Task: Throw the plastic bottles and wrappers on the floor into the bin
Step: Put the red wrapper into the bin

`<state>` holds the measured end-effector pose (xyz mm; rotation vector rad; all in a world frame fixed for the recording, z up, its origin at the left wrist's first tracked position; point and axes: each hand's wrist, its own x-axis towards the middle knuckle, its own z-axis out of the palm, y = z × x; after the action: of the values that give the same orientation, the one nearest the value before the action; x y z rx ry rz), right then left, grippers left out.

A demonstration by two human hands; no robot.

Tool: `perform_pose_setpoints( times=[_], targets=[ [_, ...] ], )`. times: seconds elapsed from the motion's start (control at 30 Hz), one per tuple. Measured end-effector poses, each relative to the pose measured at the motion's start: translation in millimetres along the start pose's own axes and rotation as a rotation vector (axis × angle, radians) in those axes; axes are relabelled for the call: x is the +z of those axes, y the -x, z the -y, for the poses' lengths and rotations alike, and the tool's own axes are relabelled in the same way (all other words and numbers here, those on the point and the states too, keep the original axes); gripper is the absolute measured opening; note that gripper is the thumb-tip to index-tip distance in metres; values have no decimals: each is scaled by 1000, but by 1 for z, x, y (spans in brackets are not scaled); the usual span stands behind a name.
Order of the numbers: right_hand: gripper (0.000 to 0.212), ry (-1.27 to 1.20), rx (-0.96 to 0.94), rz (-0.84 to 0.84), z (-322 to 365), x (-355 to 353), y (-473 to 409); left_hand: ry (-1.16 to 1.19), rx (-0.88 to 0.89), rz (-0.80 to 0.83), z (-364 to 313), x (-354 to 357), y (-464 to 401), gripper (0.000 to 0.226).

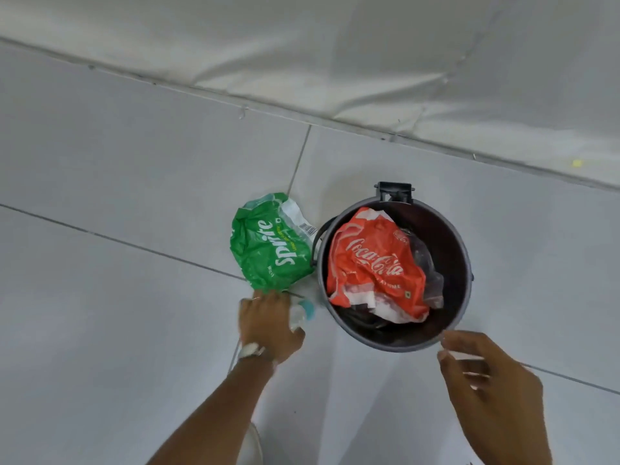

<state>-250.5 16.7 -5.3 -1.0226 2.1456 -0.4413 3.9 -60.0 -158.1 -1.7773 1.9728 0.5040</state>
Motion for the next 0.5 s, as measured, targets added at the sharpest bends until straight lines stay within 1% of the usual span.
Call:
perform_pose_setpoints(
  times=[0.07, 0.13, 0.2, 0.23, 0.27, 0.33, 0.37, 0.4, 0.43, 0.47, 0.5],
  targets=[
    [26, -94, 74, -56, -5, -3, 8, 111, -175, -100, 14, -31, 34, 44],
    [24, -177, 141, -81, -8, -10, 14, 218, -302, -322, 18, -72, 67, 41],
    [20, -222, 166, -96, -6, -15, 15, 403, -399, -563, 10, -118, 96, 45],
    [19, -240, 174, -107, -7, -16, 14, 459, -382, -632, 1, -137, 103, 47],
    [18, -252, 181, -115, -7, -17, 14, 487, -308, -682, -11, -153, 109, 49],
    [18, -254, 174, -124, -4, -18, 12, 484, -45, -775, -41, -165, 106, 48],
    [16, -262, 172, -129, -3, -18, 11, 449, 92, -794, -58, -164, 99, 47],
    [14, -274, 173, -133, -2, -17, 9, 388, 198, -763, -76, -161, 88, 48],
    [12, -288, 176, -140, -1, -17, 7, 315, 262, -679, -92, -156, 79, 55],
    [11, -297, 180, -148, -1, -16, 4, 260, 282, -557, -104, -149, 72, 66],
    [11, -296, 180, -150, -1, -16, 2, 238, 260, -457, -107, -139, 68, 76]
  ],
)
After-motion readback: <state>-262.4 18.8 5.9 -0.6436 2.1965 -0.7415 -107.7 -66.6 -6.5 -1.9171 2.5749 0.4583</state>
